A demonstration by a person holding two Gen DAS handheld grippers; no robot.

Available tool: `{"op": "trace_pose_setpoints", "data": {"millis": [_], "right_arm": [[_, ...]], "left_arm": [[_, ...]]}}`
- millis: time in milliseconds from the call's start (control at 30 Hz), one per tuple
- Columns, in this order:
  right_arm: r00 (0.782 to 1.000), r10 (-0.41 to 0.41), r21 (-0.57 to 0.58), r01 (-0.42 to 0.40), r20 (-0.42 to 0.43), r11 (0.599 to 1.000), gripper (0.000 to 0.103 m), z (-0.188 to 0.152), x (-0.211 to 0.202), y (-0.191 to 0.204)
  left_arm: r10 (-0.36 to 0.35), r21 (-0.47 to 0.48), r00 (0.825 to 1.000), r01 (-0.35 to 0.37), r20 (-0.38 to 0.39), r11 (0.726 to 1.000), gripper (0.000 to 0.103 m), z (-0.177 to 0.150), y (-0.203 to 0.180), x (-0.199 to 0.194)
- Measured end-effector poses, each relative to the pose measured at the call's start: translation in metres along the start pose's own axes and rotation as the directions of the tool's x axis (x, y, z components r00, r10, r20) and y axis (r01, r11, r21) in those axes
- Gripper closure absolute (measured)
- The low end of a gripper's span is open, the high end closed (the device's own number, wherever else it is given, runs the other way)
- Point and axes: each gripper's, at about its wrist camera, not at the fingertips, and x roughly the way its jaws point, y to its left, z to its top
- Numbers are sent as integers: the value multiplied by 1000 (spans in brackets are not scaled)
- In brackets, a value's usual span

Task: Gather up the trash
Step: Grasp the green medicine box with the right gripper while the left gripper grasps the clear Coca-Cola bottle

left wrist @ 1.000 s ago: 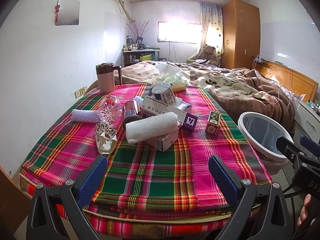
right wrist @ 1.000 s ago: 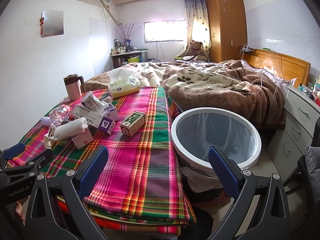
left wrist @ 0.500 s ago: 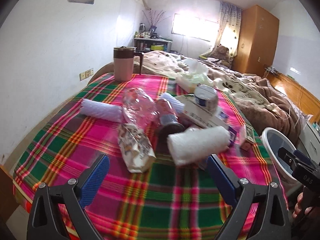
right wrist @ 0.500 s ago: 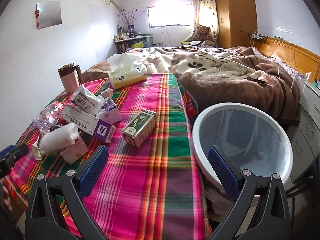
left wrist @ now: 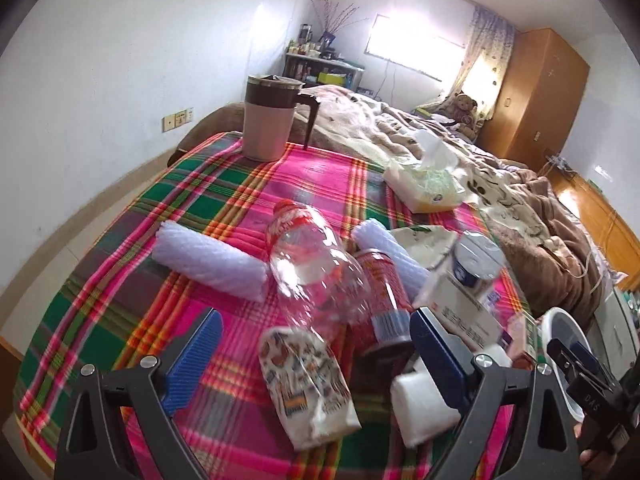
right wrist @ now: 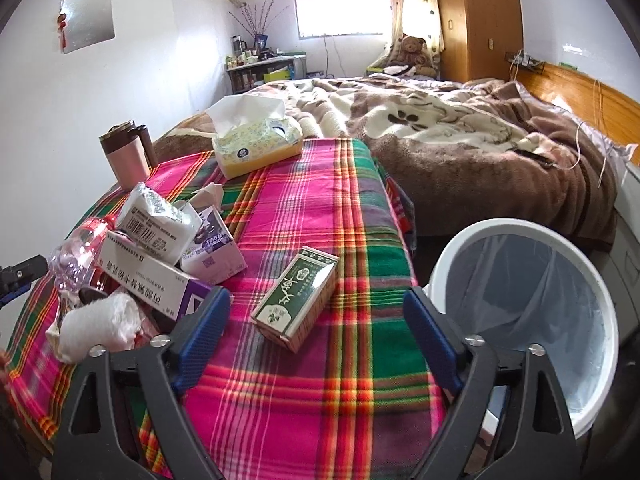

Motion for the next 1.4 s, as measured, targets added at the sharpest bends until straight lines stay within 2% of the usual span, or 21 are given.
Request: {"op": "trace_pose_setpoints", "data": {"millis": [67,200,300,400,500,667,767,900,1033,1267,1400], "right_arm": [[1000,10,9,-10,-26,1000,25,2,7,1],[999,13,3,-13,-53,1000,28,4,16,4],[997,18,3,-18,-71,1000,35,6,21,6],[995,20,-2,-21,-94,1000,36,10,28,8],[993,31,8,-31,-116,1000,37,12,34,8],[988,28,25,-24,-155,999,38,15,43,6],[984,32,32,-27,-174,999,45,14,47,5],[982,35,32,-29,-187,999,53,13,50,6],[982,33,22,-29,-184,999,56,13,49,6],[984,49,36,-43,-173,998,63,13,47,3],[986,47,45,-41,-159,998,69,12,46,1]], "left_arm": [[23,4,1000,-23,-10,1000,13,9,2,10],[27,-2,998,-27,-50,1000,13,23,5,30],[22,-8,996,-23,-81,1000,15,30,5,43],[34,6,995,-33,-99,999,15,35,4,54],[28,-11,990,-30,-138,999,21,41,6,68],[51,-9,986,-53,-158,999,21,47,5,82],[47,-41,980,-57,-196,998,22,51,8,92],[71,-24,974,-78,-214,997,24,53,5,100],[85,1,967,-87,-240,996,40,50,0,107],[94,19,972,-92,-214,996,40,48,-4,102],[93,22,984,-90,-154,996,40,47,-4,89]]}}
